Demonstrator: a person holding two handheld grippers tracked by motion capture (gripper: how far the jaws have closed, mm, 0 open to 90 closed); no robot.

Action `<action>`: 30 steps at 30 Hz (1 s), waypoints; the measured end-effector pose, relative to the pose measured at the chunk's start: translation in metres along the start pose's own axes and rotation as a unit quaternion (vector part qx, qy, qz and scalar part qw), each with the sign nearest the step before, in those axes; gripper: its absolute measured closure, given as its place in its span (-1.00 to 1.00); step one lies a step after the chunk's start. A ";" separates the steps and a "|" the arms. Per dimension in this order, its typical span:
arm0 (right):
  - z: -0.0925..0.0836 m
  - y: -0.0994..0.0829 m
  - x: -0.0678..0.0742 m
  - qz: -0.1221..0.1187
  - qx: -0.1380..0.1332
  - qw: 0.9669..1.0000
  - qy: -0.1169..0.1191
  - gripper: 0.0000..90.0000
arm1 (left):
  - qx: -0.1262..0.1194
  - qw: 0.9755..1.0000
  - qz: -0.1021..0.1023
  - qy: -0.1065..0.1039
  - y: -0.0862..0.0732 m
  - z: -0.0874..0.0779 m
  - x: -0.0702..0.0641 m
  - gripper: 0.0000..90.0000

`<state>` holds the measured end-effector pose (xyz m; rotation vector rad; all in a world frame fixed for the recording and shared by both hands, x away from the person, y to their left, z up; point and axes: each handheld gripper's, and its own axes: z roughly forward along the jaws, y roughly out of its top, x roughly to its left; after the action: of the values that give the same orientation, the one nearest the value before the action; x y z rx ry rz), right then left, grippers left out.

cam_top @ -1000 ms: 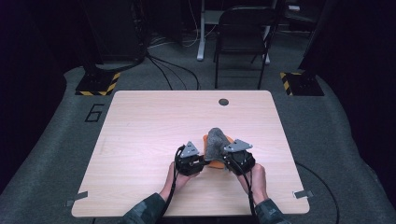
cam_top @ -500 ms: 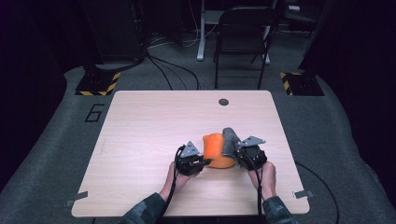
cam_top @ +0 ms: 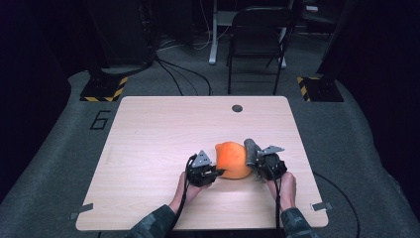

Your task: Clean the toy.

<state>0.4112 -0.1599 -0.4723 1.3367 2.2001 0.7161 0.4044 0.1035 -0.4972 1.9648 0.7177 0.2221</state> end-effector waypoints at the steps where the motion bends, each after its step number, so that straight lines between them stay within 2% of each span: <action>1: 0.002 -0.001 -0.001 0.001 0.005 1.000 0.002 0.66 | -0.001 1.000 0.001 0.001 0.000 0.000 0.000 0.72; 2: 0.002 -0.002 -0.001 0.007 0.013 1.000 0.003 0.66 | 0.000 1.000 0.002 0.001 0.000 0.000 0.000 0.72; 8: 0.010 -0.004 -0.003 0.003 0.016 1.000 -0.003 0.66 | 0.000 1.000 0.003 -0.002 0.000 0.000 0.001 0.72; 10: 0.008 -0.003 -0.003 0.000 0.019 1.000 -0.005 0.66 | -0.002 1.000 -0.002 -0.001 0.000 0.000 0.001 0.72; 11: 0.006 -0.002 -0.003 0.007 0.016 1.000 -0.006 0.66 | -0.001 1.000 -0.001 -0.002 0.000 0.000 0.001 0.71; 12: 0.004 -0.001 -0.004 0.001 0.011 1.000 -0.008 0.66 | -0.001 1.000 -0.001 -0.001 0.000 0.000 0.001 0.71; 15: -0.004 0.002 -0.005 0.005 0.003 1.000 -0.007 0.66 | -0.001 1.000 -0.001 -0.001 0.000 0.000 0.001 0.71; 18: -0.013 0.005 -0.005 0.005 -0.011 1.000 -0.009 0.66 | 0.000 1.000 0.001 -0.002 0.000 0.000 0.002 0.71; 20: -0.020 0.008 -0.003 0.009 -0.028 1.000 -0.006 0.66 | -0.001 1.000 0.002 -0.002 0.000 0.000 0.001 0.71; 22: -0.028 0.012 0.000 -0.001 -0.042 0.999 -0.003 0.66 | 0.001 1.000 0.003 -0.003 0.000 0.000 0.001 0.71; 25: -0.042 0.018 0.008 -0.013 -0.069 0.998 0.006 0.66 | 0.001 1.000 0.002 -0.002 0.000 0.000 0.001 0.71; 28: -0.055 0.026 0.024 -0.033 -0.101 0.994 0.020 0.66 | 0.001 1.000 0.002 -0.001 0.000 0.000 0.000 0.71; 30: -0.058 0.029 0.034 -0.048 -0.108 0.993 0.029 0.66 | 0.001 1.000 0.003 0.000 0.000 0.000 0.000 0.71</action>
<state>0.3795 -0.1289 -0.4135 1.1086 2.1456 0.9370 0.4048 0.1035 -0.4977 1.9683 0.7114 0.2244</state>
